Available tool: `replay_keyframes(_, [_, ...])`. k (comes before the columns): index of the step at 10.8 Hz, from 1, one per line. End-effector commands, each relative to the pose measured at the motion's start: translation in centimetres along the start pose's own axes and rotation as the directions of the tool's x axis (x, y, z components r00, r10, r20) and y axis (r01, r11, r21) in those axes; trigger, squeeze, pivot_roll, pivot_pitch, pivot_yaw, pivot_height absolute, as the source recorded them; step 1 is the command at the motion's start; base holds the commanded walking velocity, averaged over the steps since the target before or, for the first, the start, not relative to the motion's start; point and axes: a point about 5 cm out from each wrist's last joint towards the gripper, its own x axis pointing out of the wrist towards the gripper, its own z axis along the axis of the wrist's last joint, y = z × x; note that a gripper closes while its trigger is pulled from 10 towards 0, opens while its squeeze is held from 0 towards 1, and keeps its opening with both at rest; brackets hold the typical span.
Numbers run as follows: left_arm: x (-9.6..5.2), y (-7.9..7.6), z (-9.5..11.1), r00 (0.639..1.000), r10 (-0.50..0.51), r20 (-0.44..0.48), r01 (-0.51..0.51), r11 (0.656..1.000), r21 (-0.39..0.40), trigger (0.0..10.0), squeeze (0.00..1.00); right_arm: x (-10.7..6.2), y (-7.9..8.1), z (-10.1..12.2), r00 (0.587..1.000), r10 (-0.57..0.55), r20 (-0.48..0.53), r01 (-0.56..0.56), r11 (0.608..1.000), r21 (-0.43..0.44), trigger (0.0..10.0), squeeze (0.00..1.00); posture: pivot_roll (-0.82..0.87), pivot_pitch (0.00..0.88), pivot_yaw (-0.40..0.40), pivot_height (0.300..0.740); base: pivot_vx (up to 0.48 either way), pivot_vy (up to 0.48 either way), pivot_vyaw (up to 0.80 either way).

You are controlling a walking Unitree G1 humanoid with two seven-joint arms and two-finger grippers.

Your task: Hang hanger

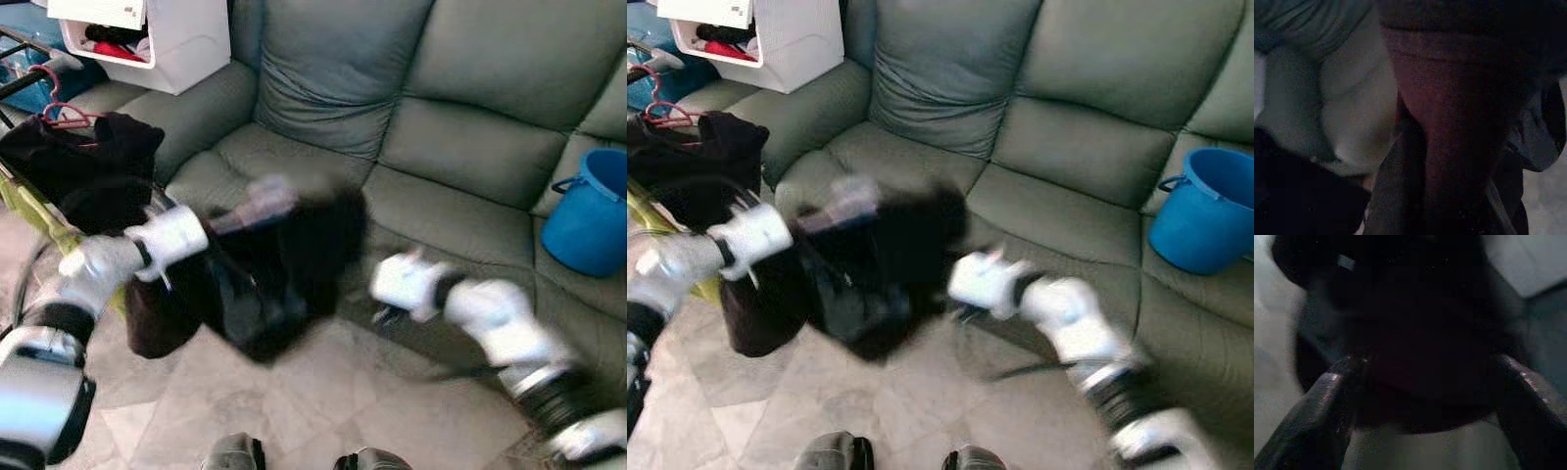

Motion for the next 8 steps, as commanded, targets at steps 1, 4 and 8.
replay_keyframes(1, [0.1, 0.2, 0.8, 0.999, -0.004, 0.041, 0.002, 0.999, 0.053, 0.0, 0.00, -0.5, -1.4, 0.0, 0.998, -0.056, -0.002, 0.056, 0.998, -0.032, 10.0, 0.00, -0.10, 0.000, -0.029, 0.740, 0.000, 0.000, 0.00])
replay_keyframes(4, [0.5, -0.1, 1.8, 0.994, -0.030, 0.106, 0.021, 0.996, 0.081, 0.0, 0.00, -2.4, -4.1, -1.9, 0.992, -0.083, -0.093, 0.077, 0.995, -0.064, 10.0, 1.00, -0.10, 0.000, -0.031, 0.740, 0.000, 0.000, 0.00])
replay_keyframes(8, [0.6, 0.0, 3.1, 0.981, -0.044, 0.187, 0.021, 0.992, 0.122, 0.0, 0.00, -1.3, -2.4, -2.7, 0.998, 0.009, -0.063, -0.006, 0.998, 0.059, 10.0, 0.00, -0.09, 0.000, -0.024, 0.740, 0.000, 0.000, 0.00])
